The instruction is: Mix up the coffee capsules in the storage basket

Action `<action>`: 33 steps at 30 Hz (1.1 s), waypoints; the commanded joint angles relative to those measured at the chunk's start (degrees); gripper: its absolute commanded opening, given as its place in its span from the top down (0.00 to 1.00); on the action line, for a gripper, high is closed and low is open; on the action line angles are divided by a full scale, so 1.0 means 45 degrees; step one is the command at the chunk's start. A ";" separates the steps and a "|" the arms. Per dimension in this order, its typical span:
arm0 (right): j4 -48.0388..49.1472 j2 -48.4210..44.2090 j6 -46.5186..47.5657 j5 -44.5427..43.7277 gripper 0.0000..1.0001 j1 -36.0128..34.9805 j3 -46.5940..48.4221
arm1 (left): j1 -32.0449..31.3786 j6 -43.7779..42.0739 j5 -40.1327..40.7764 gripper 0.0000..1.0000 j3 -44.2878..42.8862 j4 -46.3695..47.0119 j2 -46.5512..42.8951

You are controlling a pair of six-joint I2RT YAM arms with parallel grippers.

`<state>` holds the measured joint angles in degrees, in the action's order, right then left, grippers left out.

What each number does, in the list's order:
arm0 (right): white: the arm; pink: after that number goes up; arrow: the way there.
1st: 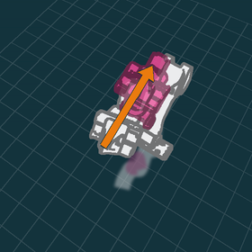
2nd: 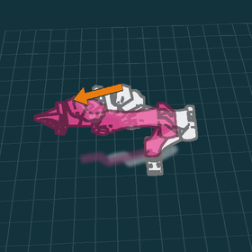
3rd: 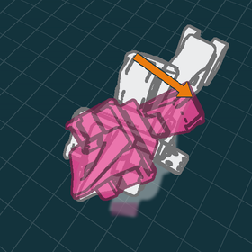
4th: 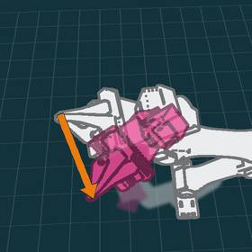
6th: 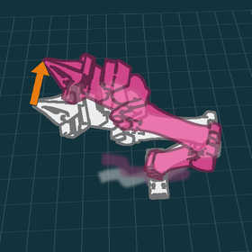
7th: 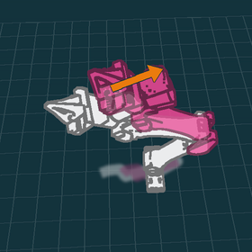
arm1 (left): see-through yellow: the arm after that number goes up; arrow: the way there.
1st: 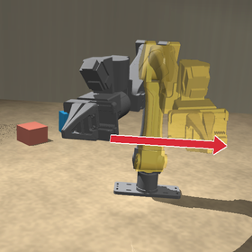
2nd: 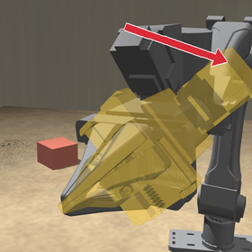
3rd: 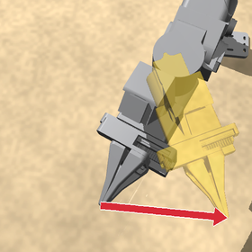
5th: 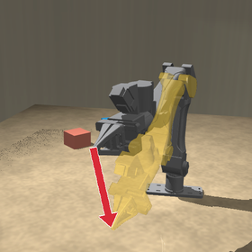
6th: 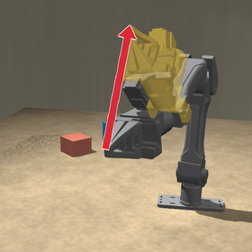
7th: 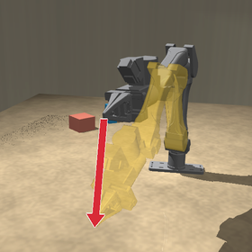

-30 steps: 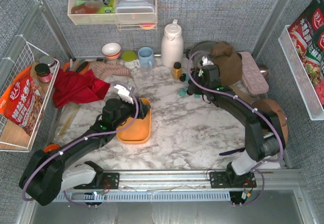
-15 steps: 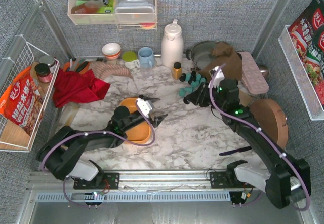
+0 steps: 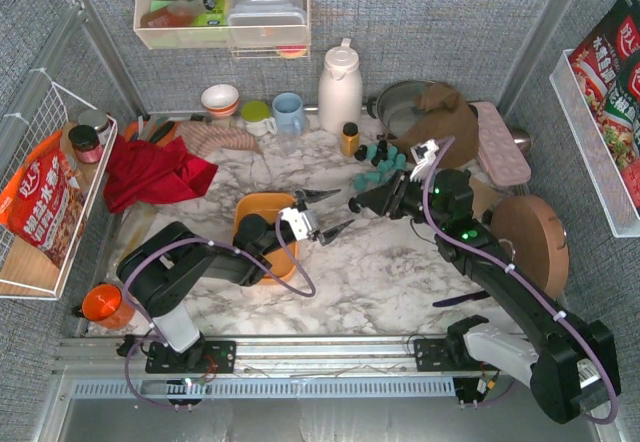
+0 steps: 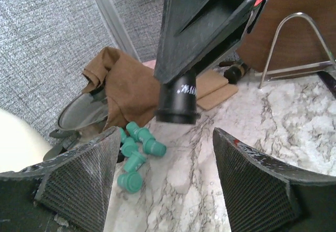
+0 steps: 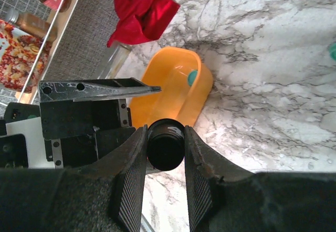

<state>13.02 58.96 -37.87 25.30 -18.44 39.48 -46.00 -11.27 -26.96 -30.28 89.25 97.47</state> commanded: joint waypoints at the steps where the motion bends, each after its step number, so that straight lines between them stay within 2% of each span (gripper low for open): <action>1: 0.1284 0.0182 -0.0587 0.0388 0.87 -0.0169 -0.0046 | -0.0183 0.0175 -0.0307 0.21 -0.0237 0.1054 0.0260; 18: 0.1520 0.0472 -0.0726 0.0574 0.87 -0.0437 -0.0083 | -0.0319 0.0219 -0.0063 0.34 -0.0538 0.1101 0.0509; 28: 0.1624 0.0645 -0.0770 0.0582 0.86 -0.0434 -0.0156 | -0.0364 0.0199 0.0067 0.52 -0.0575 0.1094 0.0526; 31: 0.1461 0.0667 -0.0641 0.0475 0.78 -0.0434 -0.0134 | -0.0374 0.0224 0.0115 0.57 -0.0574 0.1104 0.0566; 33: 0.1229 0.0701 -0.0446 0.0331 0.66 -0.0439 -0.0123 | -0.0364 0.0255 0.0262 0.59 -0.0537 0.1100 0.0566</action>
<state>18.22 61.91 -41.36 27.20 -20.29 38.89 -47.62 -10.48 -26.87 -32.45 91.57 99.85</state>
